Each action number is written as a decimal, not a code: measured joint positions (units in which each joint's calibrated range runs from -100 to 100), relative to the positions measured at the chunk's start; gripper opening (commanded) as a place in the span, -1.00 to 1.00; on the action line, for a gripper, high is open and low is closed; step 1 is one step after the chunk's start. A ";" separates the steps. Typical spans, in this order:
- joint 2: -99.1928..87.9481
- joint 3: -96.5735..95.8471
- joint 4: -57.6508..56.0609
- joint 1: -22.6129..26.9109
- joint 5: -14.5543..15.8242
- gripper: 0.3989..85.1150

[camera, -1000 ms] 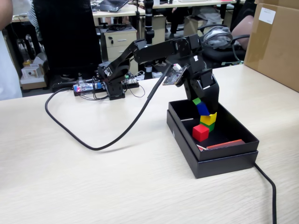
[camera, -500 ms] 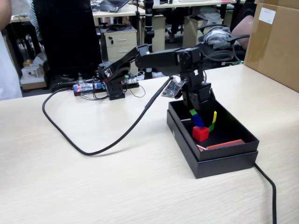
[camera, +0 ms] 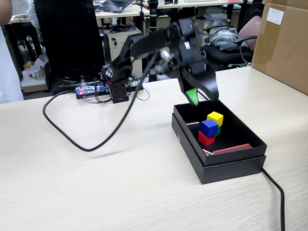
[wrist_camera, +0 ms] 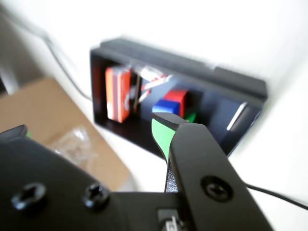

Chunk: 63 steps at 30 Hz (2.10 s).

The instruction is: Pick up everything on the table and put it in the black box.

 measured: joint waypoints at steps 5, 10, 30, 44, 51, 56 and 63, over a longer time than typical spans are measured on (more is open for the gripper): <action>-37.15 -41.17 6.04 -6.74 -1.66 0.21; -67.70 -78.87 24.16 -8.94 -3.71 0.21; -103.82 -145.60 70.46 -10.31 -6.74 0.16; -104.34 -161.02 85.48 -9.91 -7.62 0.22; -103.82 -161.57 85.40 -10.79 -7.57 0.19; -103.82 -161.57 84.71 -10.94 -7.52 0.18; -103.82 -161.57 84.63 -10.94 -7.52 0.18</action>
